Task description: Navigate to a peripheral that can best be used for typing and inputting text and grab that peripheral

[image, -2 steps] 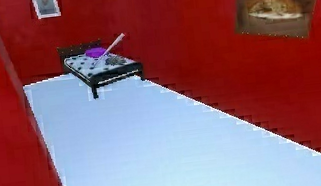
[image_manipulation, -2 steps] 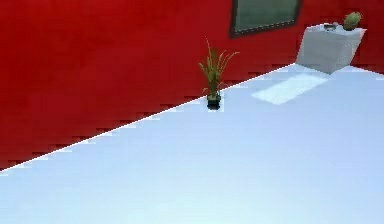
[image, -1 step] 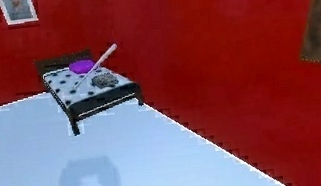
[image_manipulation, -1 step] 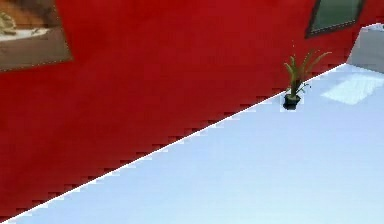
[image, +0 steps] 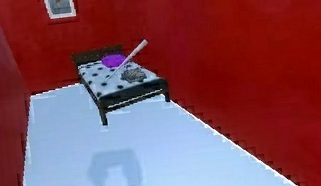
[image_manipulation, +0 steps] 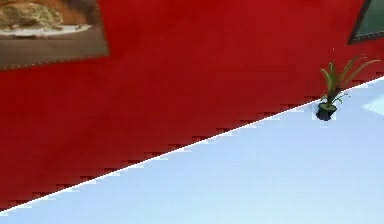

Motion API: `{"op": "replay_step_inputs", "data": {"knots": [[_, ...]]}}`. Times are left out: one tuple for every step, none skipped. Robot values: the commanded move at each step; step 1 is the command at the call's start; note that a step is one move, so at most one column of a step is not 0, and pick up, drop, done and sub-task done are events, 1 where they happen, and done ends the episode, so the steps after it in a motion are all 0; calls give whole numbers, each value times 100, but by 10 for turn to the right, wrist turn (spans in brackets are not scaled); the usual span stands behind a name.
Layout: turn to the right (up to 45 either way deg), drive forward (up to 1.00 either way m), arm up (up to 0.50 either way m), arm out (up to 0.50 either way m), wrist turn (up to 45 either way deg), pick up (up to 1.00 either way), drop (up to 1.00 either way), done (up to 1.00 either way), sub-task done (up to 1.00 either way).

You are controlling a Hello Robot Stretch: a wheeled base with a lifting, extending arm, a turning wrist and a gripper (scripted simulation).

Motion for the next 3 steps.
{"op": "replay_step_inputs", "data": {"knots": [[0,10,0,0,0,0,0,0,0],[-180,0,0,0,0,0,0,0,0],[0,100,0,0,0,0,0,0,0]]}}
